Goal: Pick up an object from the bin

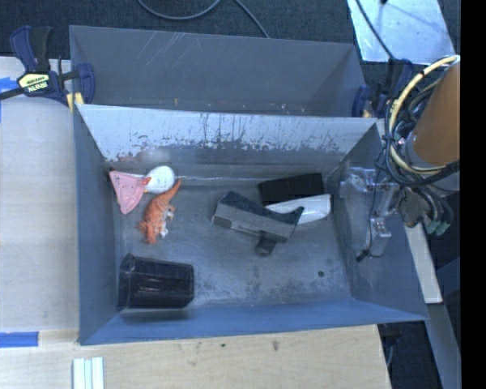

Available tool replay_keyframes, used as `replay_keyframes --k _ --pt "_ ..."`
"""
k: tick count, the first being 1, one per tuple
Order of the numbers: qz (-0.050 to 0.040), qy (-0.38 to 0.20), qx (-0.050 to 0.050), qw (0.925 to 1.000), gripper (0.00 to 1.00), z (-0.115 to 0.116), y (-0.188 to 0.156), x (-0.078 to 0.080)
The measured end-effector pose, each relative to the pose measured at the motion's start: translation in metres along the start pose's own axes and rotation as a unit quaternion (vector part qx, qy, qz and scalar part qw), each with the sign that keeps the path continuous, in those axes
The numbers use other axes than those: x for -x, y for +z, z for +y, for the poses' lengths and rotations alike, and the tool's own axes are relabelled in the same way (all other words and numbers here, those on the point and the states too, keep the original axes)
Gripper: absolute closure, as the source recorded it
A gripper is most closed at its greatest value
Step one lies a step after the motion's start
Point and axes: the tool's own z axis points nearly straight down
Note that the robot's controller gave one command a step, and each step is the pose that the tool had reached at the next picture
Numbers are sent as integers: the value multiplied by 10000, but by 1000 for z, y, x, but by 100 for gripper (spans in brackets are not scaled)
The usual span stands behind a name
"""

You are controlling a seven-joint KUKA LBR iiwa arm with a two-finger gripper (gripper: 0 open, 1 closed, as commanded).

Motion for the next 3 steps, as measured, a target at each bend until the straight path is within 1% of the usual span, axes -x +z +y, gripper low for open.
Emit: replay_keyframes --k 1,2,3 --pt "-35 -16 -6 10000 0 1 -4 1" --pt "-72 -270 -16 9996 0 10 35 30" --pt "-63 -189 -9 9998 100 49 91 75"
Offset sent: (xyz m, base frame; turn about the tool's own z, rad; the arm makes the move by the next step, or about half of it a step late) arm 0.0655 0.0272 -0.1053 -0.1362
